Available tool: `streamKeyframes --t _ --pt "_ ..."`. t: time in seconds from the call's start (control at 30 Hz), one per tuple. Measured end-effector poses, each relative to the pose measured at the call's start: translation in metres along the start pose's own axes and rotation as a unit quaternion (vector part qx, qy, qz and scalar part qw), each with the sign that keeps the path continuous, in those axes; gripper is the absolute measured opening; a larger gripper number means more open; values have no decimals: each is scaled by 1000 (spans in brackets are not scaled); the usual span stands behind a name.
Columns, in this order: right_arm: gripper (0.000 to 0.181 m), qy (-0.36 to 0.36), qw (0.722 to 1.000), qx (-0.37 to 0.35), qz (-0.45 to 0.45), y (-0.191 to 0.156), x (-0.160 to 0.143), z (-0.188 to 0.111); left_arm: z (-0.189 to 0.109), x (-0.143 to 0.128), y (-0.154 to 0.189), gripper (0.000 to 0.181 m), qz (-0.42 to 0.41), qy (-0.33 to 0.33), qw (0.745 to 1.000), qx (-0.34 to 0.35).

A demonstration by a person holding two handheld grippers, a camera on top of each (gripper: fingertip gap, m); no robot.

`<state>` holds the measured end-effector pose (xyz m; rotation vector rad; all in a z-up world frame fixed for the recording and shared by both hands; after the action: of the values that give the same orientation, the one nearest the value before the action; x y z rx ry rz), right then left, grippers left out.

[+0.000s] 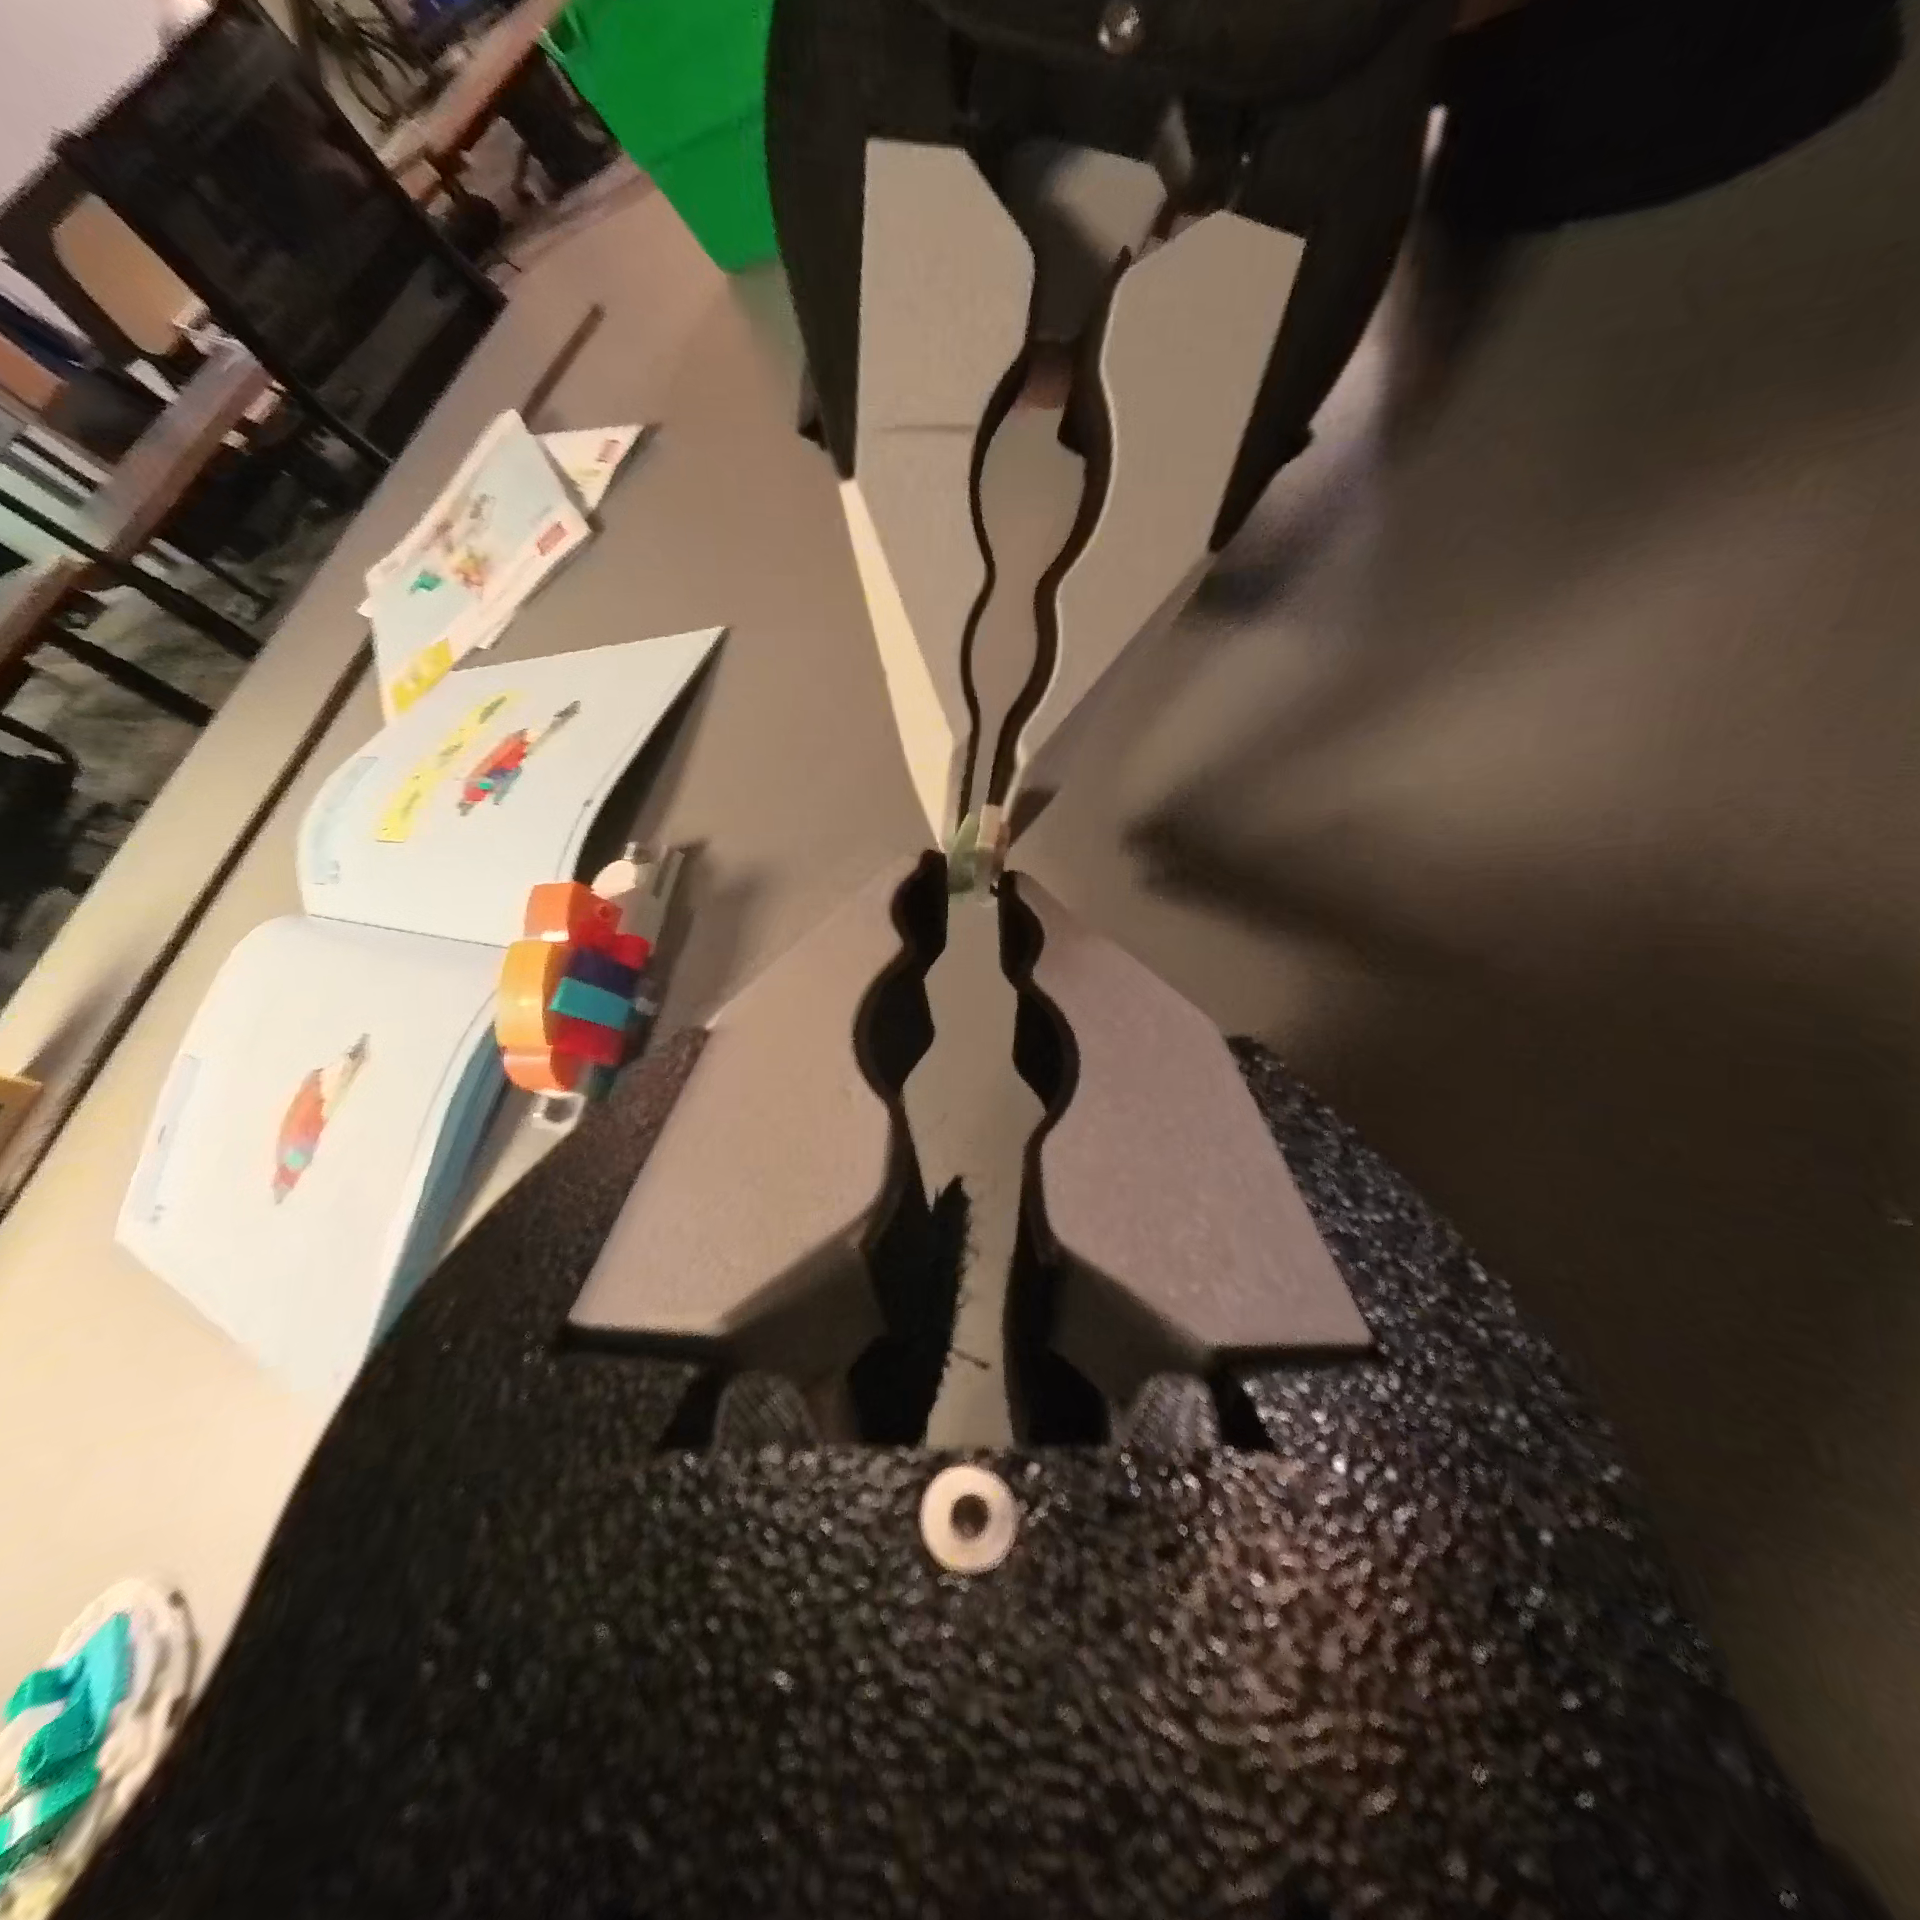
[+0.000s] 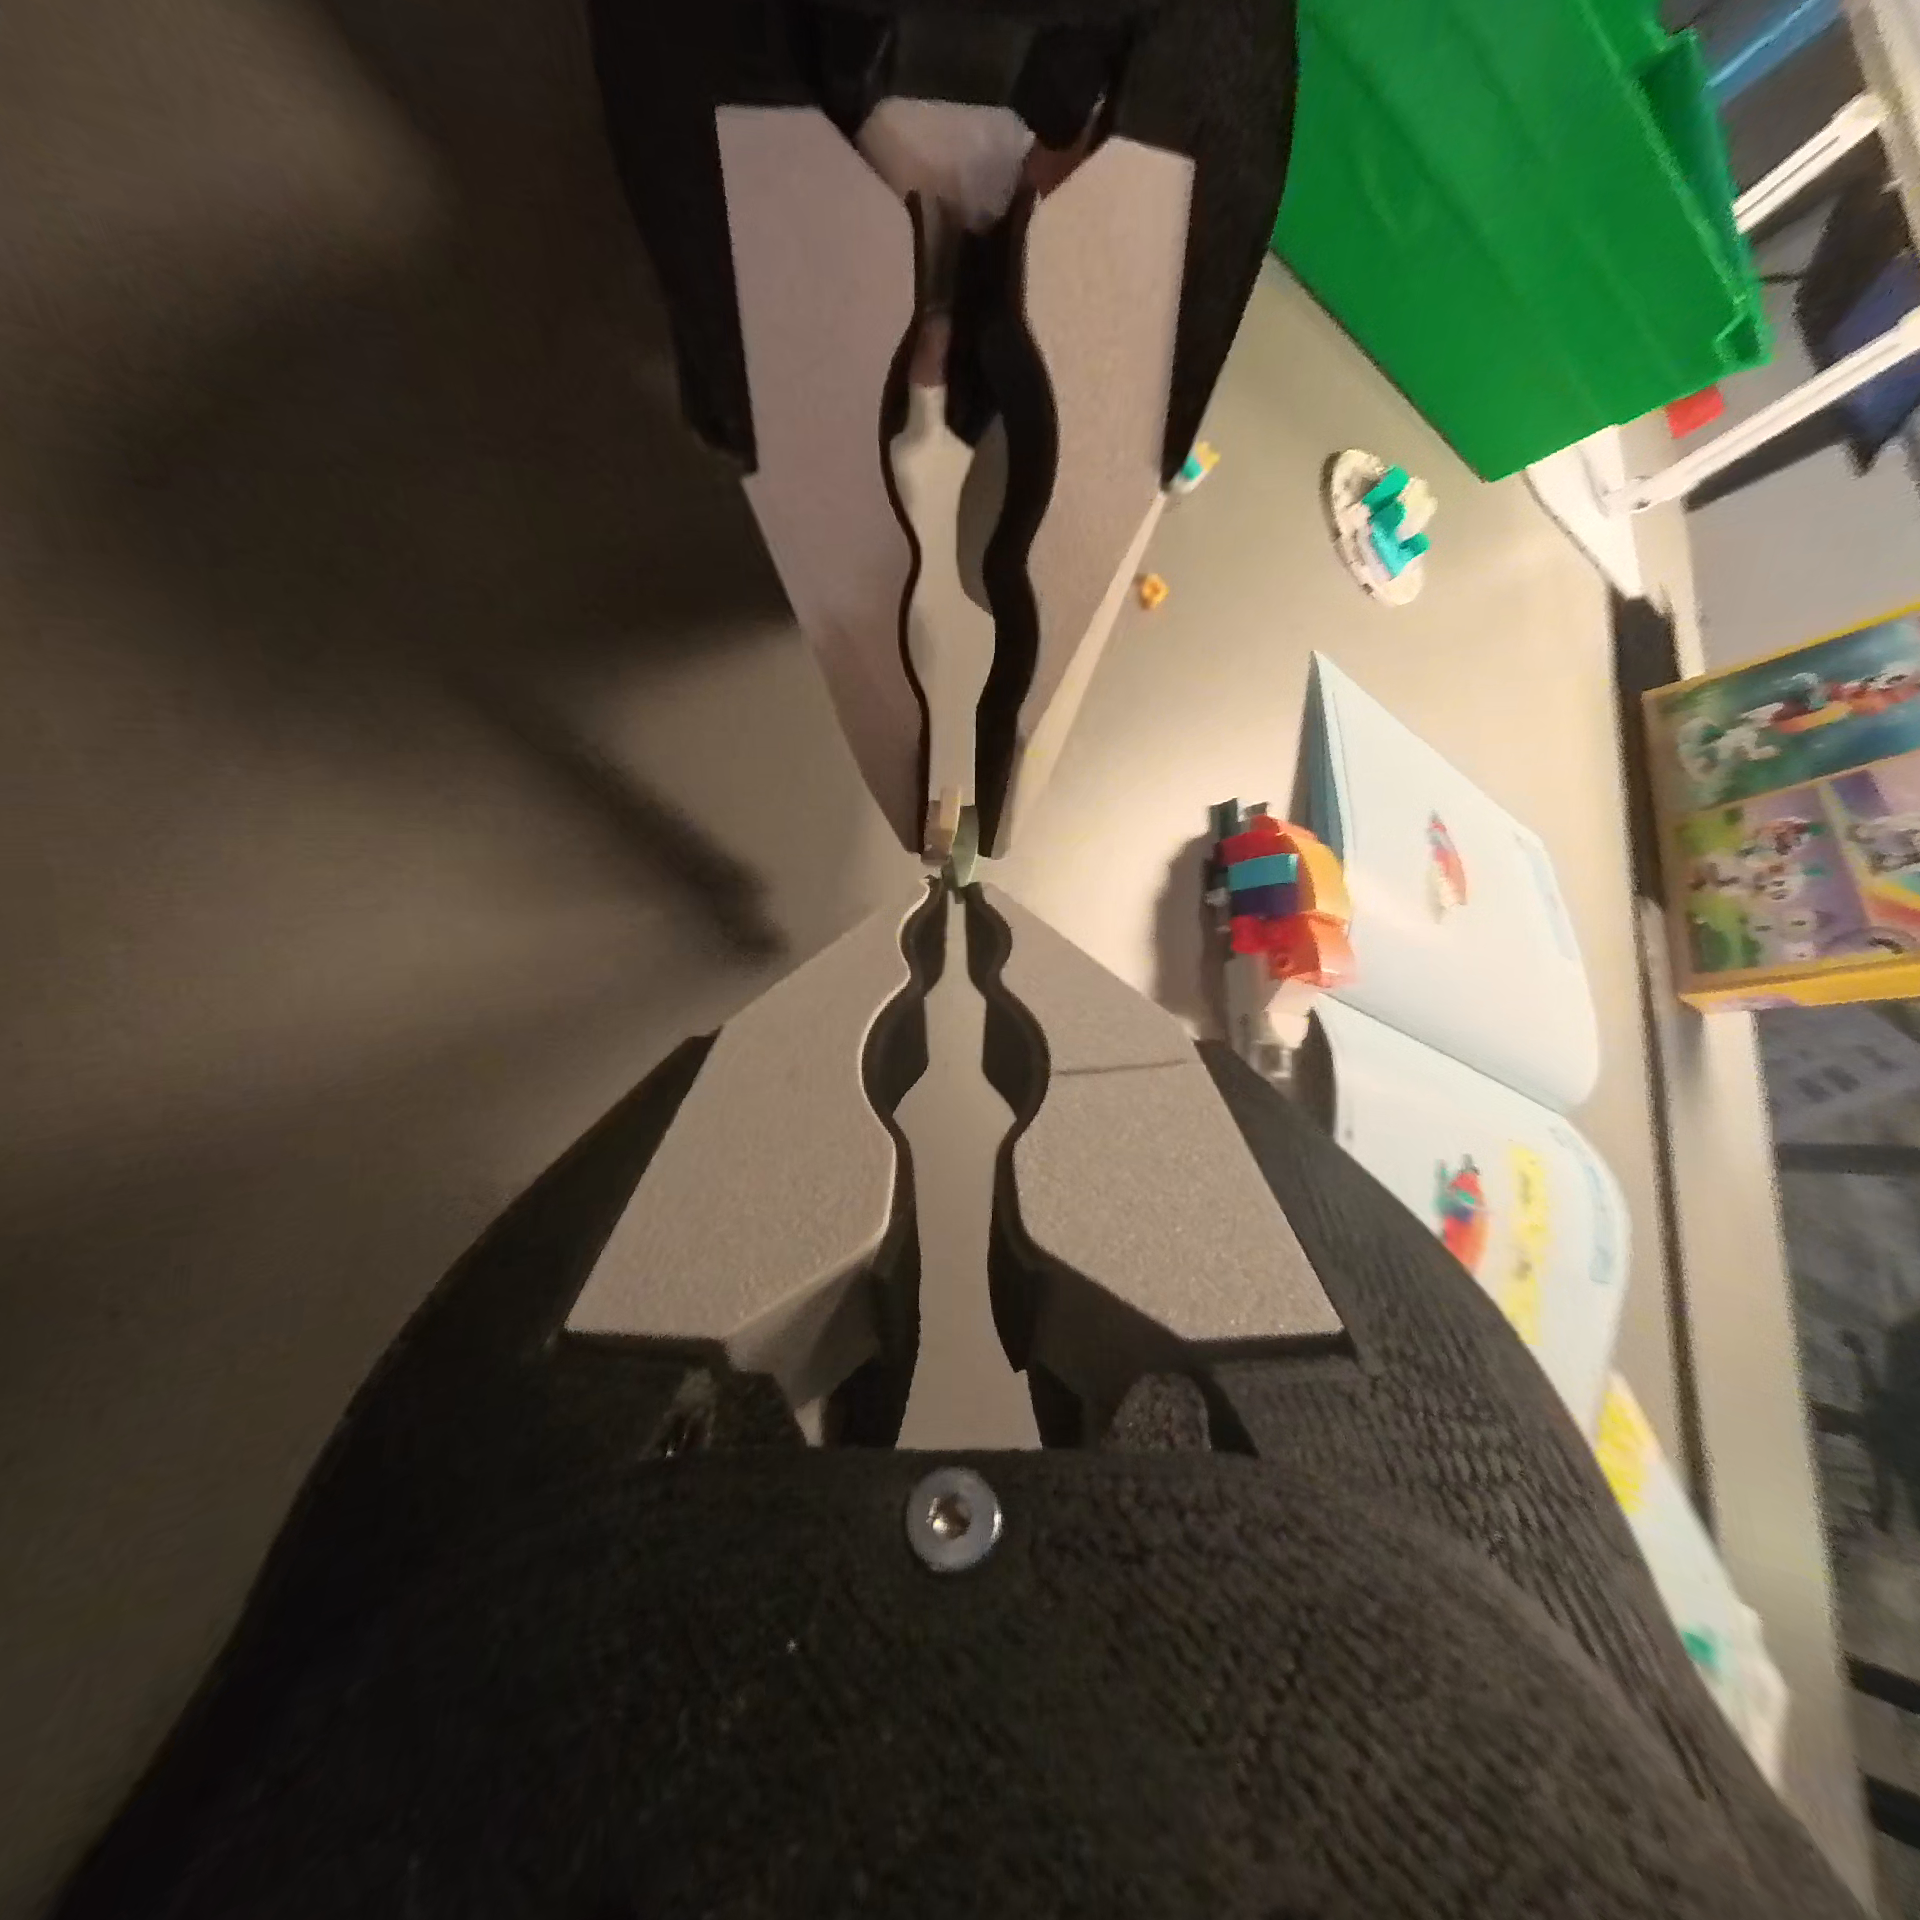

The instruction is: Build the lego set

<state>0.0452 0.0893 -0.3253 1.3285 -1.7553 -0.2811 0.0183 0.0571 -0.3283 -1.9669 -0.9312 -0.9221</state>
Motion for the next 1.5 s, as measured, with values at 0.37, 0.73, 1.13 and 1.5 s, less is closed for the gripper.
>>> streamKeyframes --t 0.37,0.73,1.13,1.5 --pt "2 22 972 137 188 -9 -8 11 7 -13 1 8 -193 -133 960 -153" --pt "2 8 967 144 211 -5 -11 12 8 -16 -3 9 -191 -125 962 -151" --pt "2 -10 969 149 196 -8 -10 9 9 -15 -1 9 -184 -106 966 -149" --pt "1 -14 996 55 62 -6 -9 2 1 -7 -1 4 -36 -33 995 -83"
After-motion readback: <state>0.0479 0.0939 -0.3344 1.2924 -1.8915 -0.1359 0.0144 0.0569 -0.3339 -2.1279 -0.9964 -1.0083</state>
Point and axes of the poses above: each gripper's, where its closed fingertips meet, z out along the fingers, x out of its top, y = z × x across the jaws, the point moved 3 cm from there along -z, back along the fingers, and after that the axes turned 8 degrees about -z, right-handed, at the moved point
